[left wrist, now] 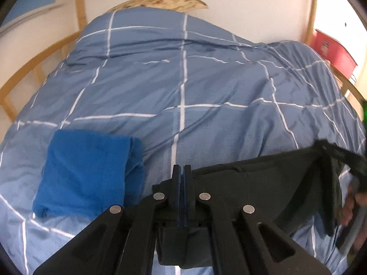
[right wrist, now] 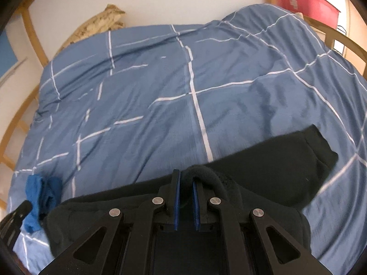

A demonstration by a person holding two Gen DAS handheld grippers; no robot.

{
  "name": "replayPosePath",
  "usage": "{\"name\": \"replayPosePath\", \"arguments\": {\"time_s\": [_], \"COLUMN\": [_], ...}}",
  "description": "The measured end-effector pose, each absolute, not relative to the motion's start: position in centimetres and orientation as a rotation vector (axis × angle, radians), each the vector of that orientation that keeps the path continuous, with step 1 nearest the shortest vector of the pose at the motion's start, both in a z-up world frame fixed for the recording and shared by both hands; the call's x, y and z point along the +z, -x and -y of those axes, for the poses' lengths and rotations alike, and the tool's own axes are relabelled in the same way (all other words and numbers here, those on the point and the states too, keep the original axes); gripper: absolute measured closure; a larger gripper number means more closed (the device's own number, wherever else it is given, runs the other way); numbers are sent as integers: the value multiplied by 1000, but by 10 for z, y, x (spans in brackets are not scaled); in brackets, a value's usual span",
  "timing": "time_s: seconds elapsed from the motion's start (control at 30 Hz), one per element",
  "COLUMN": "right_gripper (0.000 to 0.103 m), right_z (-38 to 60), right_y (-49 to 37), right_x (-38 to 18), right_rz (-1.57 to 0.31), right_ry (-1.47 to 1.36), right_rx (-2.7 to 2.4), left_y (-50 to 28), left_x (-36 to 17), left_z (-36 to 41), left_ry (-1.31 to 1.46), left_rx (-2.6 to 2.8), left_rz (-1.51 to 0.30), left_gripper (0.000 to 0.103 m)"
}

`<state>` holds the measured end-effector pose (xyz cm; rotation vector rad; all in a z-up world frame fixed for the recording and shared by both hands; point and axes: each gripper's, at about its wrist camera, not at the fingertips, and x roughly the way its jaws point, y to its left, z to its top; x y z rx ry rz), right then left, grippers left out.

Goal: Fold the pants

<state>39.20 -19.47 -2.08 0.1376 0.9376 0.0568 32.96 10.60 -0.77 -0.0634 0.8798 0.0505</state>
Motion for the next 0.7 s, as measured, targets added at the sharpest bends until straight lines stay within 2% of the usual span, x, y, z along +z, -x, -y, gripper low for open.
{"name": "replayPosePath", "arguments": {"time_s": [0.43, 0.5, 0.57, 0.63, 0.7], "right_gripper": [93, 91, 84, 76, 72], "right_z": [190, 188, 186, 184, 181], "right_y": [-423, -423, -422, -414, -404], "right_x": [-50, -51, -49, -41, -31], "right_rz": [-1041, -1061, -1095, -1097, -1083], "right_ry": [-115, -95, -70, -38, 1], "right_rx": [52, 67, 94, 119, 148], "left_y": [-356, -358, -356, -351, -341], "left_x": [-67, -70, -66, -54, -38], "left_z": [-82, -83, -82, -78, -75], "left_ry": [13, 11, 4, -14, -22], "left_rx": [-38, -23, -16, -12, -14], "left_rz": [-1024, -1033, -1027, -991, -935], "left_gripper": [100, 100, 98, 88, 61]}}
